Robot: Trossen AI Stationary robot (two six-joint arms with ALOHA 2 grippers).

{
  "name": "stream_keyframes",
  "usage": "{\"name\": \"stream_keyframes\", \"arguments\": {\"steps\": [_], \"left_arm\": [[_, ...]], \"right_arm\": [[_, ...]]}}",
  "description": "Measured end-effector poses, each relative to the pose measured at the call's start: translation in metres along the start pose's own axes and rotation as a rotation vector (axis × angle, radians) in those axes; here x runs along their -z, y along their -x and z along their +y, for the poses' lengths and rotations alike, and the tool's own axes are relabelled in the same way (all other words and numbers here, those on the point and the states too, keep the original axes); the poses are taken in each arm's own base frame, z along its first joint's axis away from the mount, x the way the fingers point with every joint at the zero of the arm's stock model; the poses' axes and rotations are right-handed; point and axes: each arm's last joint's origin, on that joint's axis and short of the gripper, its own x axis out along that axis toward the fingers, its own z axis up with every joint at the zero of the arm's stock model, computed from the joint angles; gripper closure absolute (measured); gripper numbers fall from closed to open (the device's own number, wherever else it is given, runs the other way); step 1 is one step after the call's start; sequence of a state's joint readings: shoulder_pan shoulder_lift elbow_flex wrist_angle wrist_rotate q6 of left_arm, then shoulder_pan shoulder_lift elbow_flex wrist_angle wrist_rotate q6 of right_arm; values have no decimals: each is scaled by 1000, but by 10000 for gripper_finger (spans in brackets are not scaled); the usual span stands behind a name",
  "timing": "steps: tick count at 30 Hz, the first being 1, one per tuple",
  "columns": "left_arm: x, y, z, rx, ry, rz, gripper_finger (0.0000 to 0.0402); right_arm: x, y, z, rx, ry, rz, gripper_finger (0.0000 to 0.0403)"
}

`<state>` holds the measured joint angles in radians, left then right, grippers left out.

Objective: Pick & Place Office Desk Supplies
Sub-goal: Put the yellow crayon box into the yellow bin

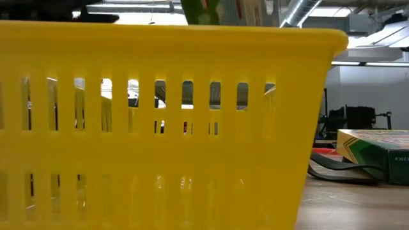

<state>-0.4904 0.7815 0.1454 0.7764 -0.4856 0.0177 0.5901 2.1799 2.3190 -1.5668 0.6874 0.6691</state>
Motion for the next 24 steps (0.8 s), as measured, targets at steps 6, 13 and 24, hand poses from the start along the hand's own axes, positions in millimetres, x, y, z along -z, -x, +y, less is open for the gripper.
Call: {"name": "stream_keyframes", "arguments": {"steps": [6, 13, 24], "left_arm": [[-44, -16, -8, 1, 53, -65, 188], [-89, -26, -14, 16, 100, -92, 188], [-103, -24, -22, 59, 159, -112, 199]], "right_arm": [[-3, 22, 18, -176, -68, -75, 296], [-11, 24, 33, -265, -77, -180, 296], [2, -16, 54, -242, -60, -132, 296]]}}
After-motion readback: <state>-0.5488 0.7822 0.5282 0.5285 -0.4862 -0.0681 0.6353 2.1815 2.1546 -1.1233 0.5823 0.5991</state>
